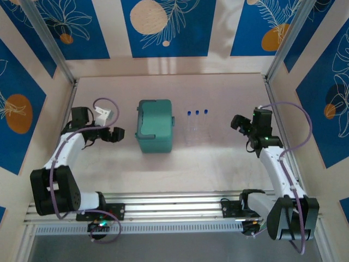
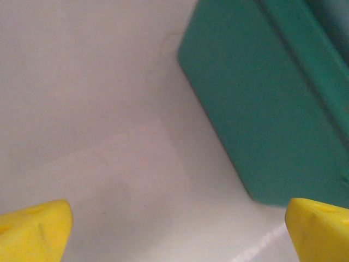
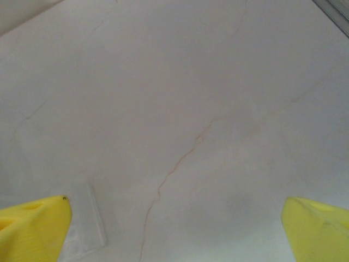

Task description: Organize the chemistry lab equipment

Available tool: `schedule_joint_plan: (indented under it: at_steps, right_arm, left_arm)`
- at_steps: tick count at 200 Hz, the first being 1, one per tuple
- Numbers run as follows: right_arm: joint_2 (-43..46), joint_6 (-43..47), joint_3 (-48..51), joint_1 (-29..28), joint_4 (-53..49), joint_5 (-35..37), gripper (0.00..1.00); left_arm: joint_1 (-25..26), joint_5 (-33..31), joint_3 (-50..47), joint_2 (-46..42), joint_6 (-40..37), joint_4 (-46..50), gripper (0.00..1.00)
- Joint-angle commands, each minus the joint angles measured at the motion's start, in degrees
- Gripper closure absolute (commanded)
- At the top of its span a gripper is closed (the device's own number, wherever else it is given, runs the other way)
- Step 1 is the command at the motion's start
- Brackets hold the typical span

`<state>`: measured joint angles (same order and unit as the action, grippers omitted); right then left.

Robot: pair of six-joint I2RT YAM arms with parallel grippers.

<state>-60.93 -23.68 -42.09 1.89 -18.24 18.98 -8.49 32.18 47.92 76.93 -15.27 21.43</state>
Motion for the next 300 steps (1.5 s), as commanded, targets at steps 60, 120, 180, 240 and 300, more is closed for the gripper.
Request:
schedule_joint_plan:
  at_steps: [60,120,180,240,300]
  right_arm:
    - [-10.75,9.64,5.05,0.84,19.35,1.60,0.00]
    - [-16.41,13.62,7.98,-0.51,32.79,0.00,0.00]
    - [-20.43,17.64,9.75,-3.82,44.07,-3.60,0.01]
    - [-24.67,19.59,13.77,-5.79,56.26,-4.79,0.01]
    - [-24.59,17.07,15.88,-3.33,59.02,-7.69,0.00]
  left_arm:
    - [-1.37,1.47,-18.19,4.95,16.59,-50.44,0.00]
    - [-1.26,-4.17,-24.76,9.61,20.12,-71.83,0.00]
    - [2.20,-7.21,-26.69,9.79,16.24,-75.13,0.00]
    - [7.76,-20.42,-26.41,10.89,13.02,-73.57,0.00]
    - [8.93,-25.58,-27.08,12.60,13.42,-75.81,0.00]
